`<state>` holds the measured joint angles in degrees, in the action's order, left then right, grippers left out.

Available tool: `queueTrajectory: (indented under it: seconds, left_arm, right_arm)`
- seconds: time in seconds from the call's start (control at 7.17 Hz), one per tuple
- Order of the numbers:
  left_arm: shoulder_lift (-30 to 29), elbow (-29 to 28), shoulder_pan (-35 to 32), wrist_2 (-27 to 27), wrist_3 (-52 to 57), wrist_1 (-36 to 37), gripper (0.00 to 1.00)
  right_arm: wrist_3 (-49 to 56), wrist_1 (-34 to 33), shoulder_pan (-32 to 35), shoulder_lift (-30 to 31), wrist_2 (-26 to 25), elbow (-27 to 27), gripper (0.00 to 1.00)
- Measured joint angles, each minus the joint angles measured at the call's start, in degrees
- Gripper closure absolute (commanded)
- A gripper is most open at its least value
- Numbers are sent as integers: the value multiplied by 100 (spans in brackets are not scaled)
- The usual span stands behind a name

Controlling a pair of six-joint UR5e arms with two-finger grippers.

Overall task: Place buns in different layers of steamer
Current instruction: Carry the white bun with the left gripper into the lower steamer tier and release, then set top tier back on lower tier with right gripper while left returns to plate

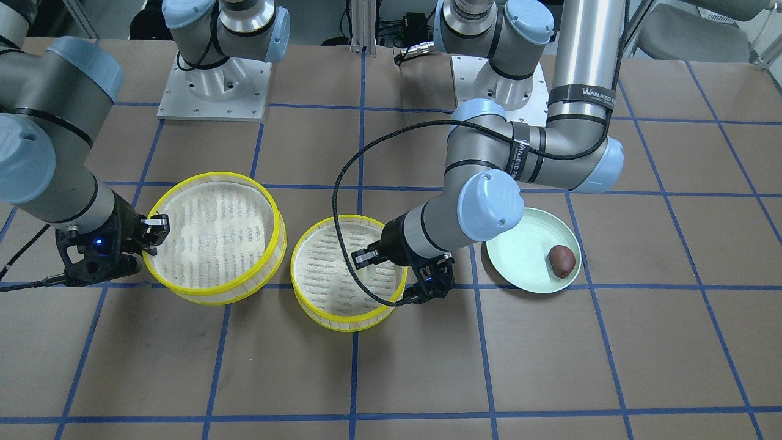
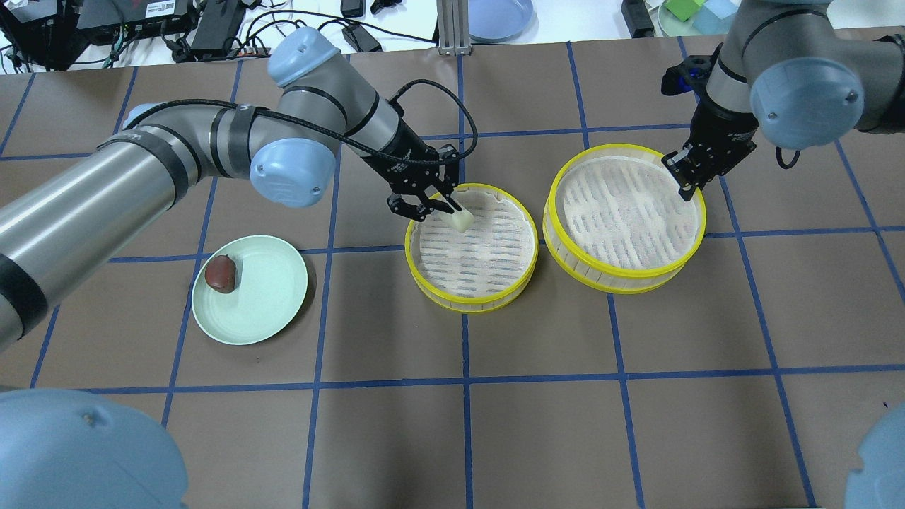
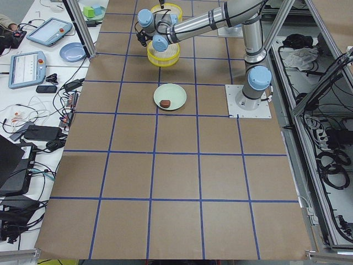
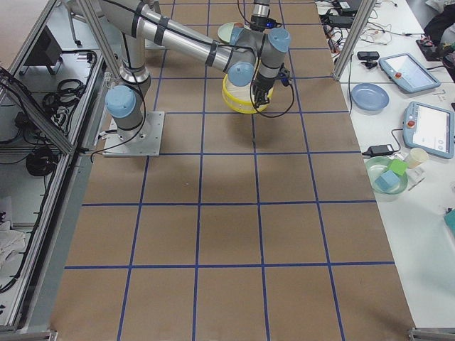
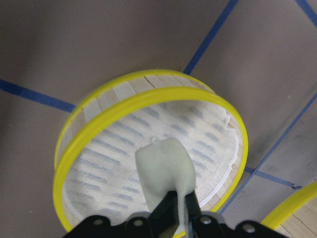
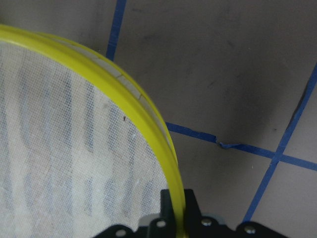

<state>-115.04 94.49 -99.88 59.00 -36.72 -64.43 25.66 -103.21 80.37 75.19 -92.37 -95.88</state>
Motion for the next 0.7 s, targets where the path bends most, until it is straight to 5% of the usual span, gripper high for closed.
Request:
queueTrajectory:
  seconds: [0.7]
  left_arm:
    - [171, -94, -36, 406, 153, 31, 1]
  right_arm:
    - [-987, 15, 595, 74, 7, 0, 100]
